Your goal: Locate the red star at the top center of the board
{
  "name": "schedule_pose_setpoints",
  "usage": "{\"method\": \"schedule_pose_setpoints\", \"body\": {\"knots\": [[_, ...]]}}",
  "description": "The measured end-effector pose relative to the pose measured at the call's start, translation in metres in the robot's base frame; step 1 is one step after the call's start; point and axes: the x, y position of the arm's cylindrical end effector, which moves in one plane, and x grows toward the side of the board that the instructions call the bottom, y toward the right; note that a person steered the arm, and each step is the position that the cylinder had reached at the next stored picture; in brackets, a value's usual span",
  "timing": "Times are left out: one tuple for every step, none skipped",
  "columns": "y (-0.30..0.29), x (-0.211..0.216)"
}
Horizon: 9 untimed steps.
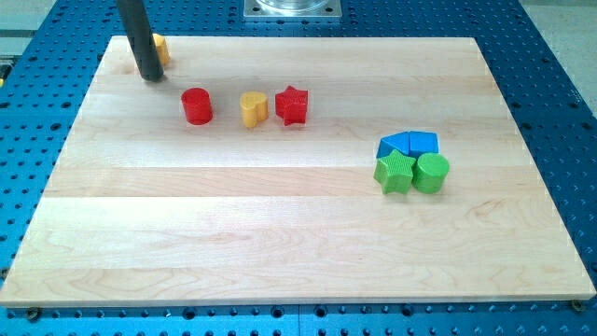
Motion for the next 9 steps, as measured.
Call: {"method": "schedule_pose_setpoints", "body": {"knots": [[0.001,0.0],[0.001,-0.002],[0.001,-0.002],[0.005,0.002],[0.013,0.013],[0.055,0.042],[0.071,0.061],[0.102,0.036],[0.189,0.003]]}}
